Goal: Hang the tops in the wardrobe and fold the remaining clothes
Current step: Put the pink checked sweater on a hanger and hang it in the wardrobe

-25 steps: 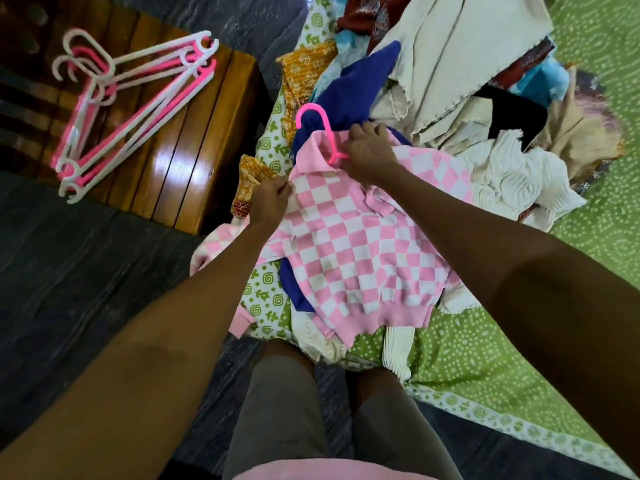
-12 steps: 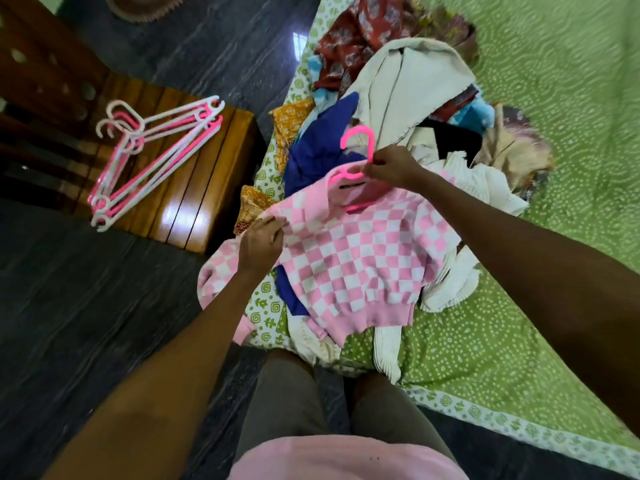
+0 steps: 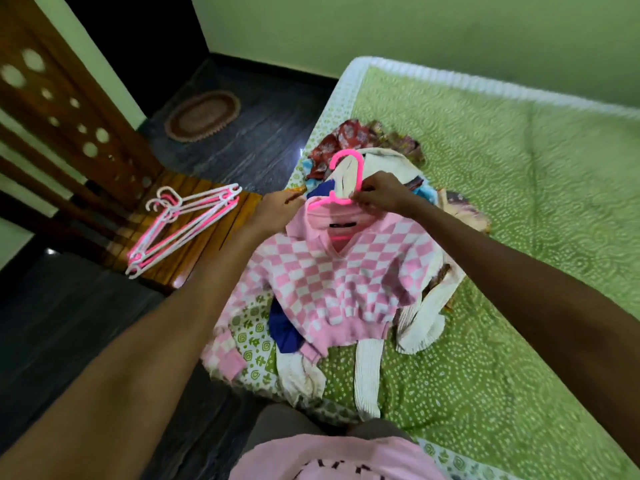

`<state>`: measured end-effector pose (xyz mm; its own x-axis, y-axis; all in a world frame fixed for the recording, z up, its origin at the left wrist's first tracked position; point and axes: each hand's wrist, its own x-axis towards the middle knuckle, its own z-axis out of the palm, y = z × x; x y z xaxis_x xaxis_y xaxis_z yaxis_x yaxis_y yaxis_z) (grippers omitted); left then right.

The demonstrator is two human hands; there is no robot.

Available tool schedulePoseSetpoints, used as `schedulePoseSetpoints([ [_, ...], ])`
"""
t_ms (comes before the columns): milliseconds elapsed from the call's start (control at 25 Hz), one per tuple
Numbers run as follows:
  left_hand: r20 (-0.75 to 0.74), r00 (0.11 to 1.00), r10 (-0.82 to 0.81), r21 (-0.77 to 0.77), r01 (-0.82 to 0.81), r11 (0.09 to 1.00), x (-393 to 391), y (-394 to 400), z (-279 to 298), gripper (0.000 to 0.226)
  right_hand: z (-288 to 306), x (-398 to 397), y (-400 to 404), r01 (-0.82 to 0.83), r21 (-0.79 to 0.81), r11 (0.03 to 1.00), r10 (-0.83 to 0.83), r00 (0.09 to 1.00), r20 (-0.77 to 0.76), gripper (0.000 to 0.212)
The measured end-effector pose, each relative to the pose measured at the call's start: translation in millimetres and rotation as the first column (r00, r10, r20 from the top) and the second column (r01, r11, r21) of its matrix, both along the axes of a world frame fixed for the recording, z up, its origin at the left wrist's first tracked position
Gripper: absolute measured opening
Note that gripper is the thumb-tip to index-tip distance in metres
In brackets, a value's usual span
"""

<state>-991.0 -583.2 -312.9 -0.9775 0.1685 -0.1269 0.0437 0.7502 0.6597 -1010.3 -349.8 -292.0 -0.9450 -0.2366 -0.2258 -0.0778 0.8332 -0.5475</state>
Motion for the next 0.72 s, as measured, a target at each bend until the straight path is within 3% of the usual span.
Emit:
schedulePoseSetpoints([
  [80, 0.148, 0.987, -0.055, 0.080, 0.043, 0.996, -7.2, 8.0, 20.4, 0.036, 27.8, 3.1, 6.6, 0.004, -0.064, 0.998, -0.008, 0.998, -0.058, 0.027],
  [160, 0.109, 0.988, -0.114, 0.074, 0.106, 0.992, -6.1, 14.4, 37.0, 0.032, 52.9, 4.8, 12.6, -0.015, -0.055, 0.998, 0.008, 0.993, -0.115, 0.025],
  [320, -0.254, 0.956, -0.150, -0.061, 0.139, 0.988, -3.7, 29.9, 70.0, 0.032, 108.5, 9.6, 23.5, -0.065, 0.047, 0.997, 0.073, 0.976, -0.206, 0.019],
  [400, -0.413, 0.899, -0.142, -0.047, 0.135, 0.990, -7.6, 38.6, 94.5, 0.027, 141.7, 11.7, 28.8, -0.044, 0.075, 0.996, 0.064, 0.952, -0.299, 0.020],
  [520, -0.651, 0.753, -0.097, 0.032, 0.155, 0.987, -20.7, 51.2, 137.5, 0.026, 182.6, 9.5, 40.5, 0.061, -0.017, 0.998, -0.062, 0.875, -0.481, 0.021],
  [720, -0.719, 0.659, -0.220, -0.032, 0.285, 0.958, -50.4, 61.4, 176.9, 0.032, 207.4, 14.2, 51.9, 0.041, -0.141, 0.989, -0.100, 0.890, -0.444, 0.019],
])
